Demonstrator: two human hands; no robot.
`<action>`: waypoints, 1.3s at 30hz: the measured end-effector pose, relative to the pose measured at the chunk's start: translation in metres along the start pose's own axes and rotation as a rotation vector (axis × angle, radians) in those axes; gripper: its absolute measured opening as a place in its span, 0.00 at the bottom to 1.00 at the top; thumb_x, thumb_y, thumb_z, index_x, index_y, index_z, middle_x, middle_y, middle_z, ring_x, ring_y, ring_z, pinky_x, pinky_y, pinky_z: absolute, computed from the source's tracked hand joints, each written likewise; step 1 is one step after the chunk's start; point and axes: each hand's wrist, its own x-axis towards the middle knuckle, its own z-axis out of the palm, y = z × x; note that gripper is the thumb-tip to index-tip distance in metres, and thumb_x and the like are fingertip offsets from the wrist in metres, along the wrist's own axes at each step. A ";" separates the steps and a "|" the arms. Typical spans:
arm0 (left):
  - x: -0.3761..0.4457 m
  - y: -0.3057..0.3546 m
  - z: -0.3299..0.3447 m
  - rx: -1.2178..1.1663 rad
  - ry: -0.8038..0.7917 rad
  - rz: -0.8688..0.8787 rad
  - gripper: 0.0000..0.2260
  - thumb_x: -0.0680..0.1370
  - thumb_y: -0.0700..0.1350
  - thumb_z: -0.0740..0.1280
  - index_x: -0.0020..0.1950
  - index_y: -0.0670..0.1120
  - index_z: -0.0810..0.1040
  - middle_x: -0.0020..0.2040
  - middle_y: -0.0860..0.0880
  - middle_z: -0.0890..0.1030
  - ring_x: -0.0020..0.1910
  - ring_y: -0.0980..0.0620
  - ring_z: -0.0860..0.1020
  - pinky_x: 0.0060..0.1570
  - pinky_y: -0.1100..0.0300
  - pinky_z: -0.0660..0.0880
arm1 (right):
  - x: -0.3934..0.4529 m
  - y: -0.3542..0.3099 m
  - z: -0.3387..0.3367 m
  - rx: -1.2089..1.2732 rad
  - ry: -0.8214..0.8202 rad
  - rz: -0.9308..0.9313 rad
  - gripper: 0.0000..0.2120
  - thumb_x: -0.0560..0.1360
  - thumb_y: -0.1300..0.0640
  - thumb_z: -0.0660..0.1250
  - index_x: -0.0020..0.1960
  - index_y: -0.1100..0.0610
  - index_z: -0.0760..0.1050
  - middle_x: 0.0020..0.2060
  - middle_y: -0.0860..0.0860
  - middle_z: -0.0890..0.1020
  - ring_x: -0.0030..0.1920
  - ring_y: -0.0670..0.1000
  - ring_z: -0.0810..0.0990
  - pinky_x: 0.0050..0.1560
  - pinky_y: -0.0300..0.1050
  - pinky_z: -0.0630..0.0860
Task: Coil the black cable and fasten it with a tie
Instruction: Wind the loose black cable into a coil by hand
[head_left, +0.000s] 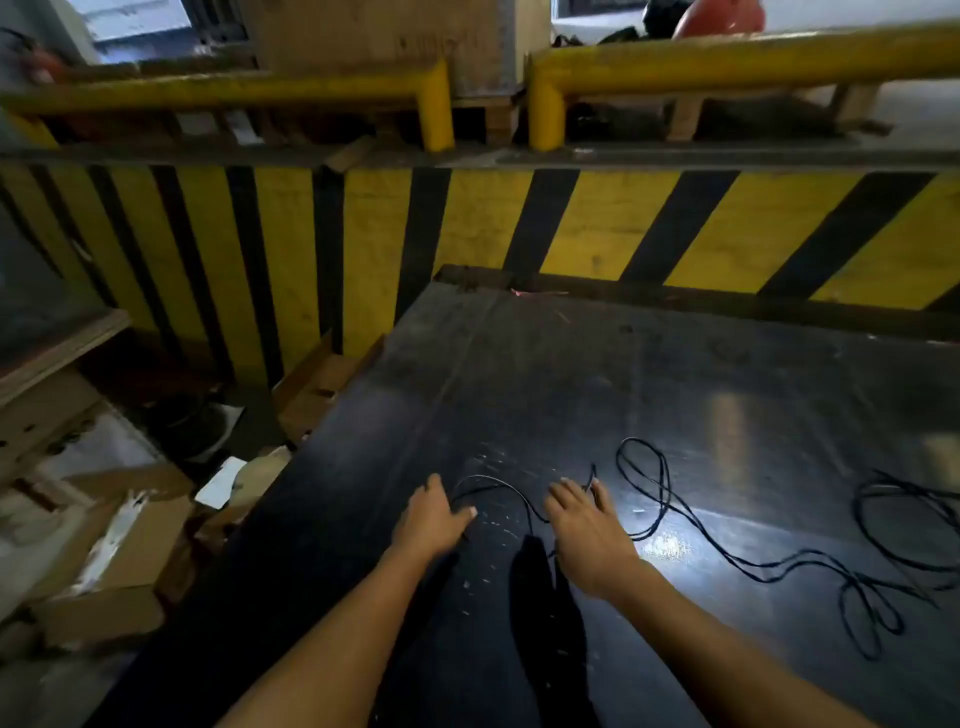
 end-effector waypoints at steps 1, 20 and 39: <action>0.007 -0.001 0.004 -0.105 0.005 -0.031 0.30 0.73 0.53 0.69 0.69 0.41 0.63 0.66 0.41 0.73 0.60 0.43 0.74 0.54 0.54 0.72 | 0.005 0.000 0.003 -0.027 -0.018 0.022 0.27 0.72 0.65 0.62 0.69 0.59 0.61 0.72 0.57 0.64 0.76 0.56 0.53 0.74 0.61 0.41; -0.039 0.093 -0.049 -0.874 -0.295 -0.014 0.09 0.80 0.46 0.62 0.44 0.44 0.78 0.32 0.48 0.76 0.32 0.51 0.78 0.39 0.56 0.76 | -0.028 0.057 -0.084 0.072 0.147 0.161 0.09 0.73 0.59 0.58 0.49 0.54 0.76 0.47 0.57 0.84 0.52 0.60 0.79 0.60 0.49 0.67; -0.236 0.279 -0.189 -1.196 -0.839 0.840 0.17 0.78 0.53 0.59 0.43 0.46 0.83 0.34 0.49 0.84 0.31 0.55 0.82 0.35 0.60 0.81 | -0.125 0.065 -0.257 0.412 0.670 0.033 0.08 0.78 0.52 0.62 0.51 0.53 0.79 0.34 0.42 0.78 0.35 0.41 0.76 0.38 0.41 0.70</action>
